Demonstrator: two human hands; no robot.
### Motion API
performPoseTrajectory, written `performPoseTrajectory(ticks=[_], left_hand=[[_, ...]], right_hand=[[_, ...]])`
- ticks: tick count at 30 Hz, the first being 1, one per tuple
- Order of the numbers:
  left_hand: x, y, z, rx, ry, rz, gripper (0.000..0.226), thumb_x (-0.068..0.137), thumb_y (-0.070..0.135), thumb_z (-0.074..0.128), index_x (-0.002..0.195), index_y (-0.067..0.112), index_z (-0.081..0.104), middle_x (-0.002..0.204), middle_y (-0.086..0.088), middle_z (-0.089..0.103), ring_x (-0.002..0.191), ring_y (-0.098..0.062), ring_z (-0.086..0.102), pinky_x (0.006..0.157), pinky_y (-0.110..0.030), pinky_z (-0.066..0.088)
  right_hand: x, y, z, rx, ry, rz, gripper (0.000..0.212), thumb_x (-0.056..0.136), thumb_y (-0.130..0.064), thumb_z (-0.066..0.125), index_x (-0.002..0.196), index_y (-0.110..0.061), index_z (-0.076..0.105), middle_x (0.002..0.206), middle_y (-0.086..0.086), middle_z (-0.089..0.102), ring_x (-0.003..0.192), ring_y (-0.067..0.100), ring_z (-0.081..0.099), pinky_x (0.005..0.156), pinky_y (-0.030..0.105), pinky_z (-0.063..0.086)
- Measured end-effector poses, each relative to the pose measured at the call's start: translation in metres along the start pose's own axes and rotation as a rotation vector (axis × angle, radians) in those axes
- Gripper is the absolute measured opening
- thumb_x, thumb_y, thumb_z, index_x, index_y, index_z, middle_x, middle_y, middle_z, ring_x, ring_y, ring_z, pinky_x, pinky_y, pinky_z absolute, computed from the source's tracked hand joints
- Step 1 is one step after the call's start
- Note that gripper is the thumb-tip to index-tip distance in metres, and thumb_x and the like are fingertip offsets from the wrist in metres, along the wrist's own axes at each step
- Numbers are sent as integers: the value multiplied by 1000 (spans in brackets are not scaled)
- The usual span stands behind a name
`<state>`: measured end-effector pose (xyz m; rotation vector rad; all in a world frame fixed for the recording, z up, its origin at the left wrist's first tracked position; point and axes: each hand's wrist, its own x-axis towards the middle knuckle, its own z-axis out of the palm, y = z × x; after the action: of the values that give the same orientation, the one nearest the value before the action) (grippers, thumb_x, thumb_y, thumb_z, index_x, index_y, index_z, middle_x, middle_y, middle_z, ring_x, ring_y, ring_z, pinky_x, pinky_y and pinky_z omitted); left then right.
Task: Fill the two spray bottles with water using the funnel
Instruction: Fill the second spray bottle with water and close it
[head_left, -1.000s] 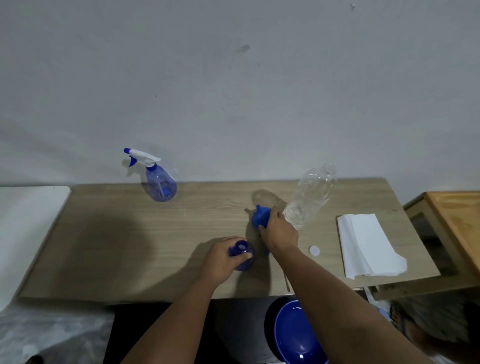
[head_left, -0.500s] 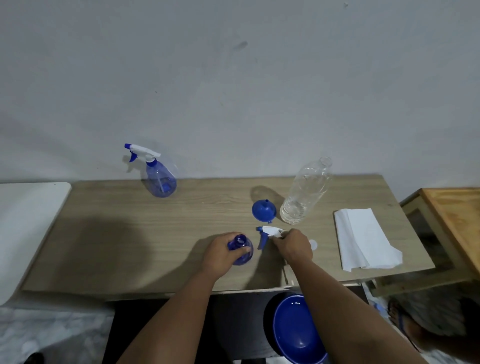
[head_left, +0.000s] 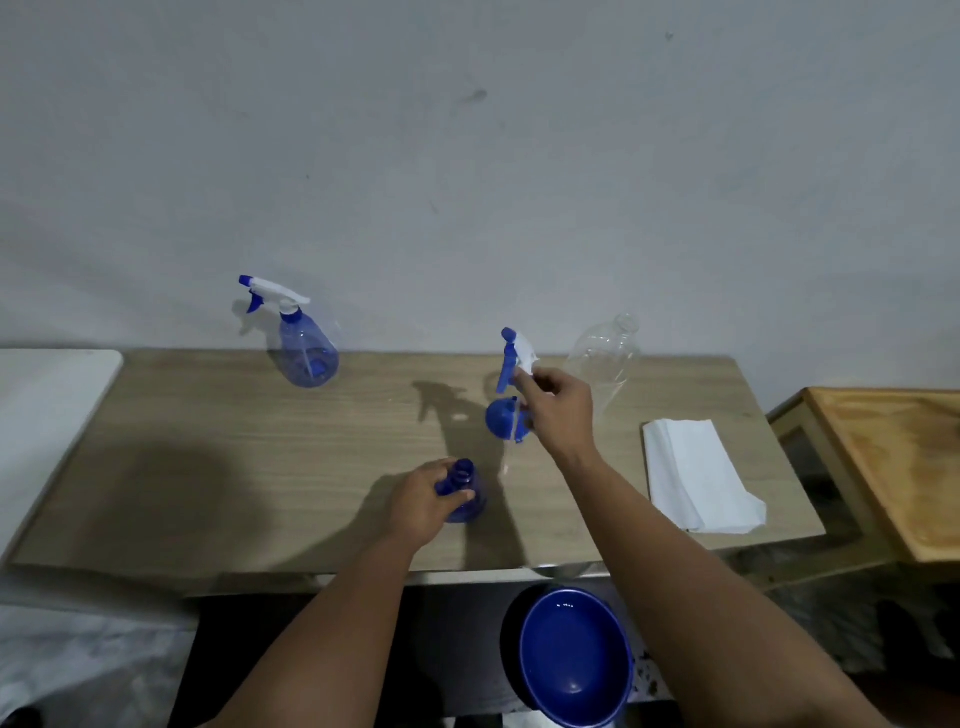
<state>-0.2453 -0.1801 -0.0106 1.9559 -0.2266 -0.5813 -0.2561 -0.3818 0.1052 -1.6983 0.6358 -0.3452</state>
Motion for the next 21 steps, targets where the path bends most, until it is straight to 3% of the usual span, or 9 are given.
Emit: performPoseTrajectory(ticks=[3,6,9,12,15,17,19,21], left_hand=[[-3,3,1,13,7,-52,32,75,23,84,104,15,75,95,-4,77,92,-23,71,88,-39,53],[-2,3,3,37,24,-93,29,73,33,83,95,15,75,83,-4,76,84,-24,71,80,-42,54],[-3,5,3,37,27,-77,23,77,29,84,93,15,75,79,-5,75,80,-24,69,75,-39,51],[-4,7,2,76,21,-75,18,79,26,83,93,16,76,81,-5,76,80,-24,70,75,-39,52],[-7,8,3,77,35,-52,16,80,25,81,94,19,76,80,0,76,78,-19,70,75,-37,52],[-10,10,4,63,52,-61,11,82,23,80,80,22,70,65,7,68,62,-9,63,62,-31,48],[-13,11,6,38,72,-89,23,81,24,81,69,24,61,54,9,59,52,-4,53,53,-25,41],[-13,6,7,-12,92,-113,27,70,43,80,76,19,67,60,2,65,57,-11,60,59,-34,50]], right_hand=[[-16,-42,12,213,-77,-14,25,94,-21,81,108,-2,73,84,7,73,71,19,74,58,31,60],[-26,-46,24,210,-146,-35,31,91,-22,84,116,-8,71,97,9,75,80,23,78,63,41,65],[-32,-33,29,133,-185,-104,23,91,-25,85,111,-18,76,93,3,73,83,26,79,61,36,63],[-37,-15,26,62,-233,-196,9,94,-21,82,99,-27,77,92,12,74,76,27,75,58,33,60],[-37,12,24,36,-273,-160,12,93,-19,80,105,-19,80,91,2,78,82,17,72,75,40,61],[-41,31,24,44,-322,-108,17,92,-11,78,109,-16,81,98,-2,81,92,12,74,88,33,59],[-49,48,24,59,-380,-65,23,93,1,74,111,-12,80,101,1,82,97,13,76,93,31,58],[-55,62,25,63,-408,-45,28,92,6,70,113,-10,79,104,4,82,100,15,77,93,29,58]])
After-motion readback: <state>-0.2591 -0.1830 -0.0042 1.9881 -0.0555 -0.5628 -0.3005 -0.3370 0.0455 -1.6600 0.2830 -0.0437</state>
